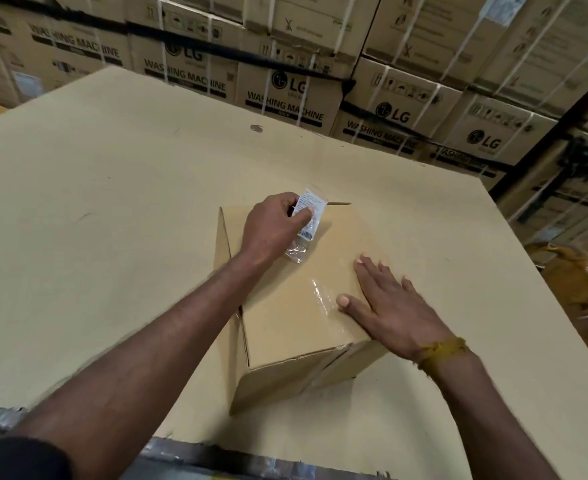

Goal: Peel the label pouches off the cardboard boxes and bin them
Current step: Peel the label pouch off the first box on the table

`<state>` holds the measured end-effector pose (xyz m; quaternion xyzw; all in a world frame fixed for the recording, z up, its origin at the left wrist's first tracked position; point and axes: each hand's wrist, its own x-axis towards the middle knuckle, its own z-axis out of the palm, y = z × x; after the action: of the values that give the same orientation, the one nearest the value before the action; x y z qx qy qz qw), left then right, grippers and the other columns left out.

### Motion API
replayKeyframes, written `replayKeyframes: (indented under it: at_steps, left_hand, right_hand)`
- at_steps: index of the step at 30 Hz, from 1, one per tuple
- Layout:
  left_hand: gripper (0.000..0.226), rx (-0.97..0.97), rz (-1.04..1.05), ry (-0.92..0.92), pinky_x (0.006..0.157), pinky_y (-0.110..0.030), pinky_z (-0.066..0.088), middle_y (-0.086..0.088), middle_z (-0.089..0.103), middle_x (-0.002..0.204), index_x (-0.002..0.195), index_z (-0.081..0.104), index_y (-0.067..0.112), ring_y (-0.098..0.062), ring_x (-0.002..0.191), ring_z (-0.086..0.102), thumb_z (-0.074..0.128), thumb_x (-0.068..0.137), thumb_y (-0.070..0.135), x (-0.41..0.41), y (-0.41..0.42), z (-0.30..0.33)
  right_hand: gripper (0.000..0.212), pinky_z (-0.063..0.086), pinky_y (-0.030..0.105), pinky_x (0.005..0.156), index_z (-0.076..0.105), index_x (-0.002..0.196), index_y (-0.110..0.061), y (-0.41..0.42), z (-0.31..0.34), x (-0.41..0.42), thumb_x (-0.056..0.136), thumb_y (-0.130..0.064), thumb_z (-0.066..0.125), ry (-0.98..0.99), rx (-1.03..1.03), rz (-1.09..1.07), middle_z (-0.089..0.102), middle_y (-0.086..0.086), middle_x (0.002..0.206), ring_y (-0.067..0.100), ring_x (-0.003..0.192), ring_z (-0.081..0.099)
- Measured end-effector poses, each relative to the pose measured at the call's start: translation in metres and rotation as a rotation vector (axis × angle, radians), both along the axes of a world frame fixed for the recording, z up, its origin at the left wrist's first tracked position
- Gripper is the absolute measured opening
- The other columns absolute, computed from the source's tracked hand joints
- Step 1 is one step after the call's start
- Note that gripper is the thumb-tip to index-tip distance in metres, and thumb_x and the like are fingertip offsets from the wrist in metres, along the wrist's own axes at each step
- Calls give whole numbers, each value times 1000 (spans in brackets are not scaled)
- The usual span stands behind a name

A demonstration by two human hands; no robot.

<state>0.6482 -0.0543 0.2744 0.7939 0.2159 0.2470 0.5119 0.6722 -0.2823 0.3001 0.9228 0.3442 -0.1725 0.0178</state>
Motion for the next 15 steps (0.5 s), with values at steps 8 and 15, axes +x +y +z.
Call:
replayKeyframes:
  at_steps: [8,15]
  left_hand:
    - [14,-60,9,-27,71,-40,55,4,75,81,91,74,20,-18,77,71,65,91,30,-2,3,-2]
    - [16,-7,6,3,70,-43,53,2,74,78,88,73,17,-21,75,70,65,90,32,2,2,-2]
  right_hand:
    - [92,-9,30,121,-17,155,-30,-12,-2,-28,83,-81,7,-11,69,6,-28,-18,158,6,148,-22]
    - [99,-7,36,123,-9,155,-38,2,-5,5,72,-92,-5,35,116,204,-17,-22,160,6,150,-15]
